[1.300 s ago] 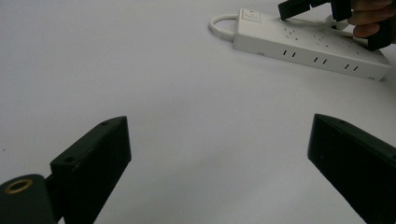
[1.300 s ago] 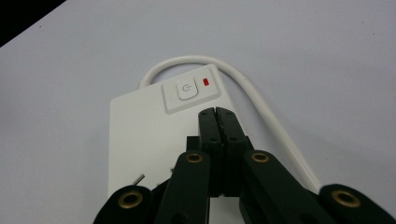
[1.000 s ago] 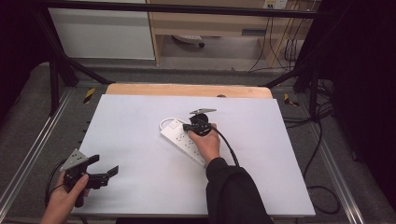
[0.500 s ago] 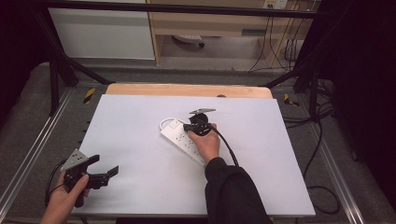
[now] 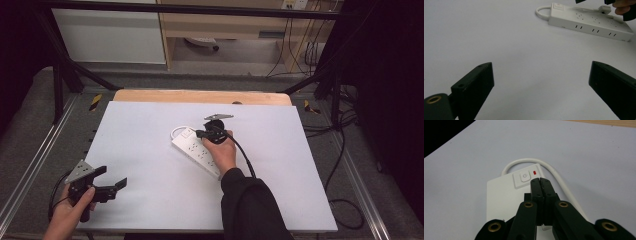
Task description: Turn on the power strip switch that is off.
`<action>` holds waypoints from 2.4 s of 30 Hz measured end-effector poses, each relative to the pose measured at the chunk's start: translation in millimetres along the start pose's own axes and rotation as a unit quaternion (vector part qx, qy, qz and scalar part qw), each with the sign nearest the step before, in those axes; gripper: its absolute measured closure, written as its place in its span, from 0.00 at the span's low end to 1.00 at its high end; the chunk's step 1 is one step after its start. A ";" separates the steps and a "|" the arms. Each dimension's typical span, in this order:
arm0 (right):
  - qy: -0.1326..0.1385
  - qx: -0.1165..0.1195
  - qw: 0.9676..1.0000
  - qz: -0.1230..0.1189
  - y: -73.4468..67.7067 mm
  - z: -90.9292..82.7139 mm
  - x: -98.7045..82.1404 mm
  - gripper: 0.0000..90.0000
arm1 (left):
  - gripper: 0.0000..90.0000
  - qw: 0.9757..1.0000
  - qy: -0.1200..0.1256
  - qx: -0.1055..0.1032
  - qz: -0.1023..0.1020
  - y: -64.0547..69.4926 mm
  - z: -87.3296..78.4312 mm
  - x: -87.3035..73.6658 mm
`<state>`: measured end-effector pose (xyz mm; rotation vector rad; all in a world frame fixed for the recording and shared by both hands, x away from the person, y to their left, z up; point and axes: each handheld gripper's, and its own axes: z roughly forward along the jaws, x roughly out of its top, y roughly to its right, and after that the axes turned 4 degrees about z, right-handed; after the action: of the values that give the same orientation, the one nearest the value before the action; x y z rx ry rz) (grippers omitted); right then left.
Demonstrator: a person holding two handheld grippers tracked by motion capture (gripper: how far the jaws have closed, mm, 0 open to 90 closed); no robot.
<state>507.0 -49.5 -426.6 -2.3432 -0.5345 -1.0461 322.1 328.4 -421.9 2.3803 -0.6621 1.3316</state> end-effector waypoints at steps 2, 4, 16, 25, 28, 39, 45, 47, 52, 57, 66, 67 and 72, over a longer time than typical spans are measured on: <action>0.001 0.000 1.000 0.000 0.4 -2.6 0.5 1.00 | 0.07 1.000 0.000 0.000 -0.001 0.1 0.1 0.0; 0.005 0.002 1.000 -0.002 1.1 -5.0 1.5 1.00 | 0.07 1.000 -0.001 0.001 -0.002 -0.2 0.2 -0.2; 0.026 0.005 1.000 0.002 4.6 -20.9 9.6 1.00 | 0.07 1.000 -0.002 0.001 0.000 0.0 0.3 -0.5; 0.032 0.005 0.999 0.001 8.5 -31.7 13.2 0.99 | 0.07 1.000 -0.004 0.000 0.000 0.4 0.3 -0.6; 0.033 0.005 0.999 0.000 9.7 -33.7 14.0 0.98 | 0.07 1.000 -0.003 0.000 0.001 0.5 0.1 -0.6; 0.034 0.010 0.999 0.003 11.8 -37.9 16.0 0.95 | 0.07 1.000 -0.007 -0.001 0.002 1.1 1.3 -1.2; 0.038 0.011 0.999 0.001 13.3 -41.2 17.3 0.91 | 0.07 1.000 -0.007 -0.001 0.002 1.0 1.5 -1.4; 0.038 0.010 0.999 0.002 13.3 -42.7 17.9 0.89 | 0.07 1.000 -0.007 -0.002 0.002 1.1 1.5 -1.4; 0.040 0.010 0.999 0.002 14.6 -46.5 19.0 0.85 | 0.07 1.000 -0.007 -0.004 0.001 1.3 1.6 -1.5; 0.045 0.012 0.999 0.009 16.3 -52.8 21.9 0.66 | 0.07 1.000 -0.007 -0.005 0.002 1.6 1.6 -1.3; 0.053 0.003 0.998 0.021 20.9 -66.7 25.7 0.30 | 0.07 1.000 -0.008 -0.005 0.002 1.6 1.4 -1.5; 0.055 0.002 0.998 0.022 21.7 -68.4 26.2 0.27 | 0.07 1.000 -0.008 -0.005 0.002 1.6 1.4 -1.5; 0.065 -0.013 0.998 0.022 22.8 -76.0 28.0 0.13 | 0.07 1.000 -0.004 -0.005 -0.001 2.4 1.5 -1.4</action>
<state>493.9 -108.9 -368.5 -2.2793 -0.4221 -1.1810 321.2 326.0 -423.8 2.3797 -0.6671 1.3160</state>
